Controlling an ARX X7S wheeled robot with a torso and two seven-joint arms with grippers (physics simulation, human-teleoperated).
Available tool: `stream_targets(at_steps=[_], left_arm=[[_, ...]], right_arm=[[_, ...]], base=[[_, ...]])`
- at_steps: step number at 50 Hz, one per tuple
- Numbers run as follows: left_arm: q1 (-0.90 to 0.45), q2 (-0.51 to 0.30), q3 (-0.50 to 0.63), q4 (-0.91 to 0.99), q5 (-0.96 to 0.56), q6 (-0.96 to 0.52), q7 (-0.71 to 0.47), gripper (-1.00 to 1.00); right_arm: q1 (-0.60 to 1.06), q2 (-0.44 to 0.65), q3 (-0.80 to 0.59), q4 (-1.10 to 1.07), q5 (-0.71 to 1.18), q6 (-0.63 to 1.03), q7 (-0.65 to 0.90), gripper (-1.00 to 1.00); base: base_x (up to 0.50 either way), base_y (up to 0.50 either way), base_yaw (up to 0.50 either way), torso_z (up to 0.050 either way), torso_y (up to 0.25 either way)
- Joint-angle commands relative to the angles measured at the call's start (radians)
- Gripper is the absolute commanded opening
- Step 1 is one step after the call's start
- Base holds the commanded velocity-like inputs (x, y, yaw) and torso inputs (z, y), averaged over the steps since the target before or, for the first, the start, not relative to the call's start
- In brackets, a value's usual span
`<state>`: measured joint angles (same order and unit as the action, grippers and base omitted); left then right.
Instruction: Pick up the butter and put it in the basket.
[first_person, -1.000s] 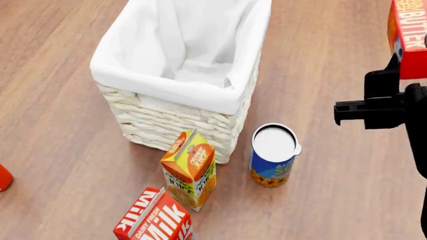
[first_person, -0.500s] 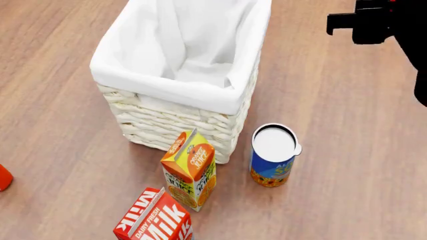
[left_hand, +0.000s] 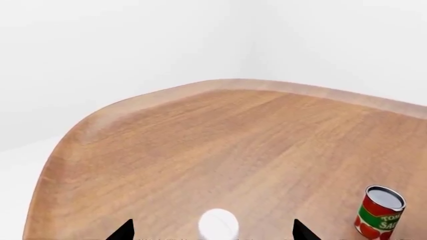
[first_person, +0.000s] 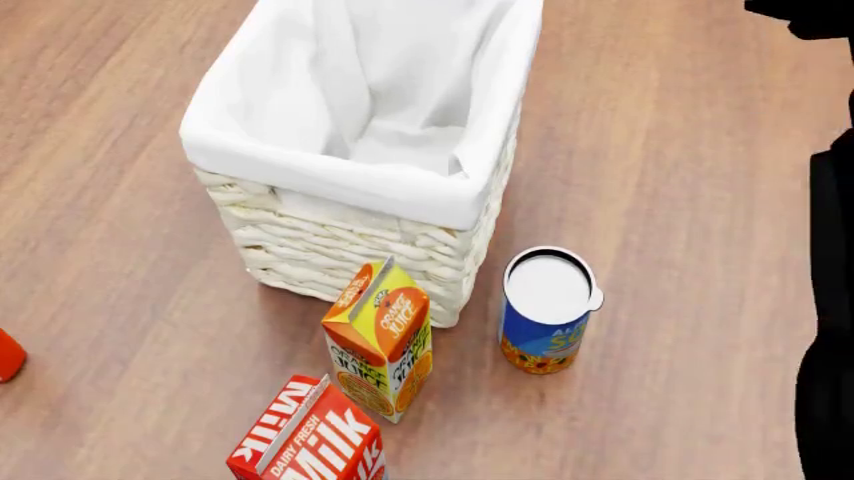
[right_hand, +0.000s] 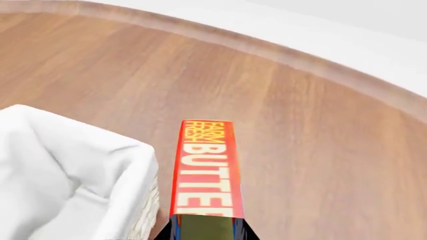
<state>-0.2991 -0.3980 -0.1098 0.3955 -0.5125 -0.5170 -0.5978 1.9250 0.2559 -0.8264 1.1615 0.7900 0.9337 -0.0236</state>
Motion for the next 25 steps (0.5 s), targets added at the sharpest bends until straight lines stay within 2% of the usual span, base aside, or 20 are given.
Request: stream_targets(at_steps=[1, 8, 17, 20, 25], left_arm=[[0.021, 0.031, -0.027, 0.003, 0.011, 0.020, 0.033, 1.00], [0.026, 0.029, -0.023, 0.005, 0.012, 0.022, 0.033, 1.00], [0.026, 0.028, -0.021, 0.010, 0.009, 0.017, 0.027, 1.00], [0.026, 0.028, -0.021, 0.012, 0.008, 0.015, 0.024, 1.00], [0.034, 0.031, -0.020, 0.007, 0.012, 0.026, 0.026, 1.00]], right_arm=[[0.054, -0.161, 0.162, 0.147, -0.286, -0.033, -0.245, -1.00], [0.064, -0.201, 0.327, 0.147, -0.493, -0.010, -0.311, -1.00], [0.062, -0.244, 0.427, 0.147, -0.658, 0.019, -0.441, -1.00], [0.057, -0.254, 0.434, 0.147, -0.677, 0.017, -0.476, -1.00], [0.053, -0.256, 0.277, 0.147, -0.526, 0.018, -0.510, -1.00]], base=[[0.00, 0.00, 0.00, 0.000, 0.010], [0.00, 0.00, 0.00, 0.000, 0.000], [0.00, 0.00, 0.00, 0.001, 0.002], [0.00, 0.00, 0.00, 0.000, 0.000], [0.00, 0.00, 0.00, 0.000, 0.002]])
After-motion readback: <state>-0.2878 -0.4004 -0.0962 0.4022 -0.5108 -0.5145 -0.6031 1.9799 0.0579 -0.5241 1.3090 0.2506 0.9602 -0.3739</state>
